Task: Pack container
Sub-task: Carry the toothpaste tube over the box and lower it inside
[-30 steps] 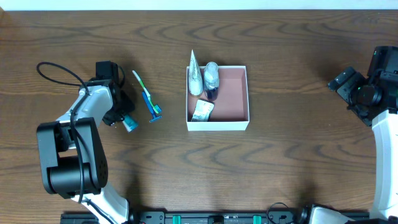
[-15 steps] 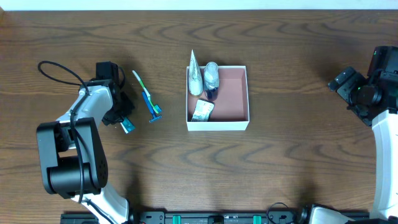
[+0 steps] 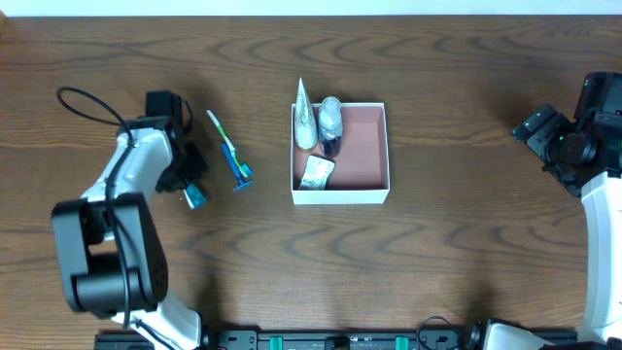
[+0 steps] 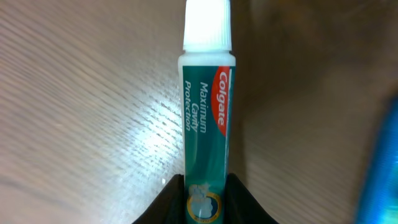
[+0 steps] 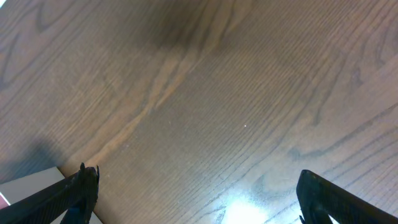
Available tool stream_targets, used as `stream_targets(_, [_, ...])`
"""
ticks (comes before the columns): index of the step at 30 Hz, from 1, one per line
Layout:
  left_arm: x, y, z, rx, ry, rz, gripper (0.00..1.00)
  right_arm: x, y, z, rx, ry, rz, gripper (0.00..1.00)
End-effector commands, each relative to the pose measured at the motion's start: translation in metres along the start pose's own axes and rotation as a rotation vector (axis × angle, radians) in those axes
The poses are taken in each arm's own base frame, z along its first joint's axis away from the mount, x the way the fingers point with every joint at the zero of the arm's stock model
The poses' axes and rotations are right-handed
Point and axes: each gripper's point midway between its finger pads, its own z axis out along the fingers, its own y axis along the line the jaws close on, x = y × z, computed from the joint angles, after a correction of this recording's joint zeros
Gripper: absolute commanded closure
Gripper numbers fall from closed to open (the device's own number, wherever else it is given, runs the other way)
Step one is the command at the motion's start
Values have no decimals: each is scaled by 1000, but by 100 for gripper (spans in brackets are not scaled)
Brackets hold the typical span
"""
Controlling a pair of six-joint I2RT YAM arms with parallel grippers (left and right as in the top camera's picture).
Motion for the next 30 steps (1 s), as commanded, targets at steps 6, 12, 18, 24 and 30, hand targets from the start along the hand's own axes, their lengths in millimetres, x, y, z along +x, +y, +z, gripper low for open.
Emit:
stream_targets(6, [-22, -45, -107, 255, -208, 148, 78, -5, 1, -3, -5, -11, 22, 1])
stream_targets(12, [10, -88, -170, 365, -342, 343, 78, -5, 1, -3, -5, -11, 22, 1])
stream_targets(18, [58, -138, -220, 489, -446, 536, 78, -5, 1, -3, -5, -11, 22, 1])
stream_targets(24, [97, -179, -247, 560, -527, 677, 78, -5, 1, -3, -5, -11, 22, 1])
stream_targets(30, [115, -199, -255, 576, -568, 724, 78, -5, 1, -3, -5, -11, 22, 1])
